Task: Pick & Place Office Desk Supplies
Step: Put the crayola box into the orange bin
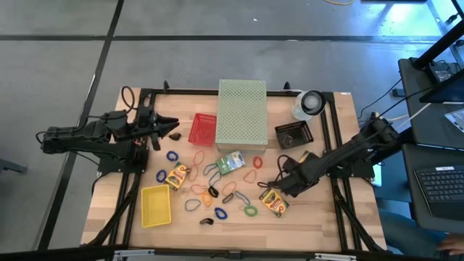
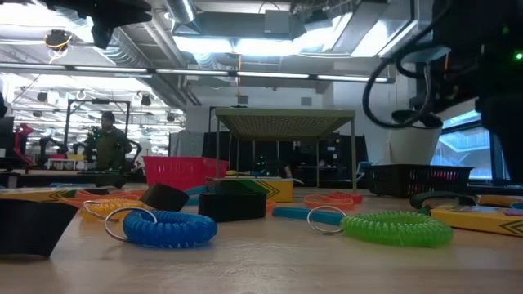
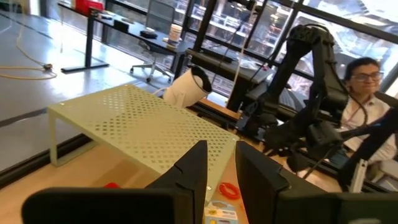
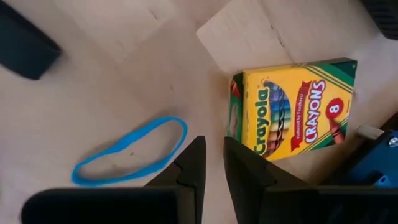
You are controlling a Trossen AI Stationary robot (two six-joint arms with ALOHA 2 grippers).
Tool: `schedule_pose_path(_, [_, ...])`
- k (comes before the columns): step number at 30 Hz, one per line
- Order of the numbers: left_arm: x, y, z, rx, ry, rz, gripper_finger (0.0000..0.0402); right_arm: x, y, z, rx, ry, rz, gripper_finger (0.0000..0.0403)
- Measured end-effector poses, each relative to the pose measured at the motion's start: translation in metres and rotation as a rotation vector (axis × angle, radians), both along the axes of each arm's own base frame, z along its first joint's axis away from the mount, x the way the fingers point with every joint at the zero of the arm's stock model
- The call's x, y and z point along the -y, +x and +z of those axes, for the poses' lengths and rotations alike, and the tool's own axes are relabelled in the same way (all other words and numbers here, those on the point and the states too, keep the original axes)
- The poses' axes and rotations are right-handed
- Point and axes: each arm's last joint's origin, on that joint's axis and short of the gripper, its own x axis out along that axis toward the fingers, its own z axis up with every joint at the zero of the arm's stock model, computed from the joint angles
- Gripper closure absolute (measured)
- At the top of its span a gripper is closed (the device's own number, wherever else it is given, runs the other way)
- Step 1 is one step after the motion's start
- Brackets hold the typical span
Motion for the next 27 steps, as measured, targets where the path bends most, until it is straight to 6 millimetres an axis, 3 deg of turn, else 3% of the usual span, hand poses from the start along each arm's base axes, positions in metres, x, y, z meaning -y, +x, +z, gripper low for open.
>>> schedule_pose_path(9, [0.002,0.001,0.000,0.016,-0.060,-0.052,0.0322,-0.002,0.006,-0.012,0.004,-0.036,0.008,0.0340])
schedule_pose_path(20, [0.002,0.001,0.000,0.017,-0.065,-0.064,0.0322,0.000,0.006,-0.012,0.022,-0.090,-0.019,0.0285])
schedule_pose_path(27, [0.002,0.001,0.000,0.025,-0.096,-0.064,0.0322,0.011,-0.002,-0.025,0.003,-0.101,-0.070,0.0289])
